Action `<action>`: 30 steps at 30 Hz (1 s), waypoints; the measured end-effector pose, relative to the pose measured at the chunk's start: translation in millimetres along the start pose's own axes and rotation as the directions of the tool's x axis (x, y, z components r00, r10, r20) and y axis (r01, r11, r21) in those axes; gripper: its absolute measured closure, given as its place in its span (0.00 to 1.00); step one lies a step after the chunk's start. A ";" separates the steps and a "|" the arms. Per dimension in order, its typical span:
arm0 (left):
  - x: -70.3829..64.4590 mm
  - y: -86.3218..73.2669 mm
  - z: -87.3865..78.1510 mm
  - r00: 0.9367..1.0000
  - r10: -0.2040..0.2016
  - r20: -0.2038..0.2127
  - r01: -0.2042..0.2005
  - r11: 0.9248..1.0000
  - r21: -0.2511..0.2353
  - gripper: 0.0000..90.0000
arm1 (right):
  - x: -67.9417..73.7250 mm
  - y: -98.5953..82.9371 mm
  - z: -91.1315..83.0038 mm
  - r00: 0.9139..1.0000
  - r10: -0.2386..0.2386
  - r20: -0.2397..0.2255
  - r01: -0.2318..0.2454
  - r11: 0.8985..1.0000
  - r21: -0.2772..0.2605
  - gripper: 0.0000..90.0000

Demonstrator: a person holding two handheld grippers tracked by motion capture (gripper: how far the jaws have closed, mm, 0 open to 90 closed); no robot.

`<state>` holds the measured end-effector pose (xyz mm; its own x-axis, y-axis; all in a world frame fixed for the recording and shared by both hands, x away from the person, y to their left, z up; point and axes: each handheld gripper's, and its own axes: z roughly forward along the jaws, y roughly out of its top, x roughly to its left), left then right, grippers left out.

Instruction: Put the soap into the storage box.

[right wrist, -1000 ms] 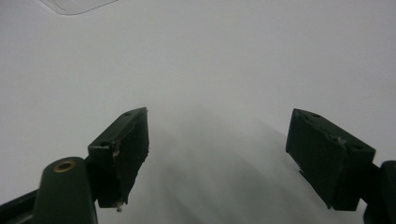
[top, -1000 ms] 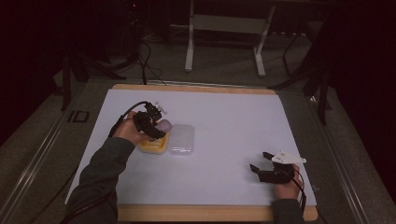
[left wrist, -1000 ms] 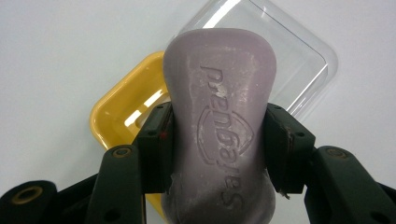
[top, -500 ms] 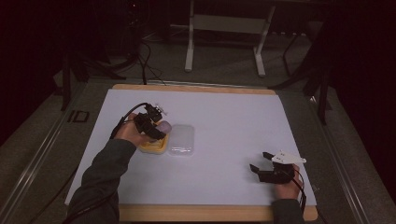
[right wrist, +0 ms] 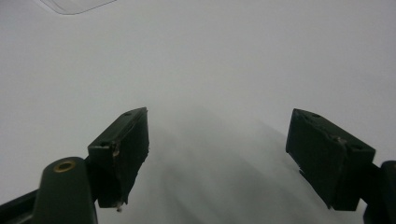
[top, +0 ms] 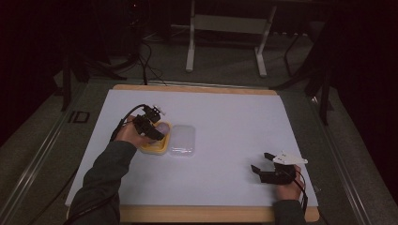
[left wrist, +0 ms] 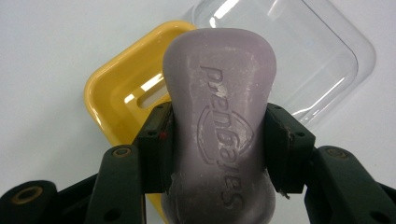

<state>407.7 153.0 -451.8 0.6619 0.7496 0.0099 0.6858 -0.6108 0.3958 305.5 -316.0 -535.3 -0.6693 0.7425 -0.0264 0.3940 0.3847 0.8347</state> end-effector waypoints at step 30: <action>4.9 -4.8 19.5 0.998 -0.056 -0.015 0.056 0.998 0.012 0.55 | -0.2 -0.4 -0.6 1.000 0.000 0.001 0.000 1.000 -0.011 0.23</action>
<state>413.5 154.6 -471.5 0.6180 0.7861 0.0017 0.7252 -0.5710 0.3847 305.1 -316.6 -535.2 -0.6684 0.7433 -0.0269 0.3870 0.3784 0.8409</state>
